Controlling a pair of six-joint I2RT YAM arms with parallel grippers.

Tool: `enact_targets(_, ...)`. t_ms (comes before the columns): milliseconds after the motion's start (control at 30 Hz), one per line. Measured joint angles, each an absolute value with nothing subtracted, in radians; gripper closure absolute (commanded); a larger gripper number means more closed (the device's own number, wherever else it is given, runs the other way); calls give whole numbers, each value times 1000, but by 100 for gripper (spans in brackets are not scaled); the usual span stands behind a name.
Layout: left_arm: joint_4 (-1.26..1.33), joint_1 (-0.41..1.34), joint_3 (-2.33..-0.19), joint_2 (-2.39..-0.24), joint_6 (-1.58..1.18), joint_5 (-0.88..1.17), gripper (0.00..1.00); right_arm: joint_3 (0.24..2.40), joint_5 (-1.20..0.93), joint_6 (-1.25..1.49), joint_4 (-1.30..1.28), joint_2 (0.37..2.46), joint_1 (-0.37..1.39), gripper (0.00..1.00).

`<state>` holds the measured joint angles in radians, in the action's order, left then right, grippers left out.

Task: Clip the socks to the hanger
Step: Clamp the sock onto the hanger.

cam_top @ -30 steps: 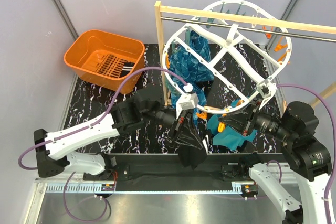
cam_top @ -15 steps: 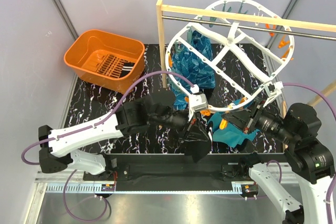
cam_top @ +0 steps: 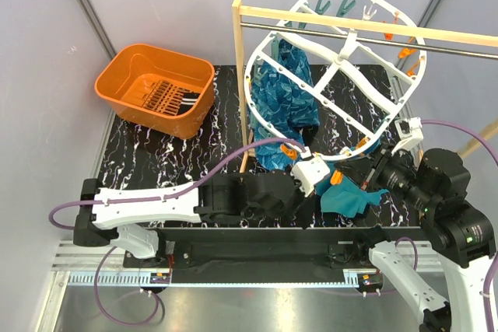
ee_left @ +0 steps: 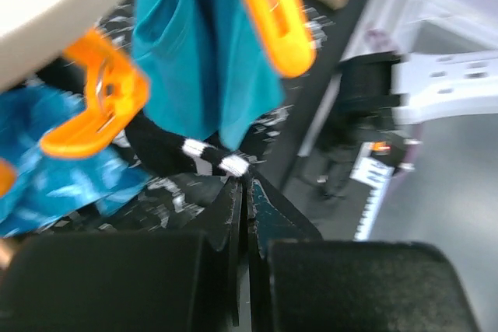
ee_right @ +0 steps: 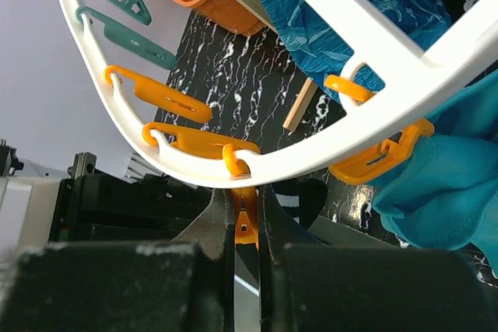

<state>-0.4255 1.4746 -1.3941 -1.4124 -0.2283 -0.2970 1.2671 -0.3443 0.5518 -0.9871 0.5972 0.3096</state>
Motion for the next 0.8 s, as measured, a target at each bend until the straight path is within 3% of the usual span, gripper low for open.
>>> enact_targets(433, -448, 1491, -1494, -1464, -186, -360, 100, 1268, -305, 551, -993, 611, 312, 100)
enact_targets(800, -441, 1491, -1513, -1519, -163, -187, 100, 1258, -304, 551, -988, 611, 312, 100)
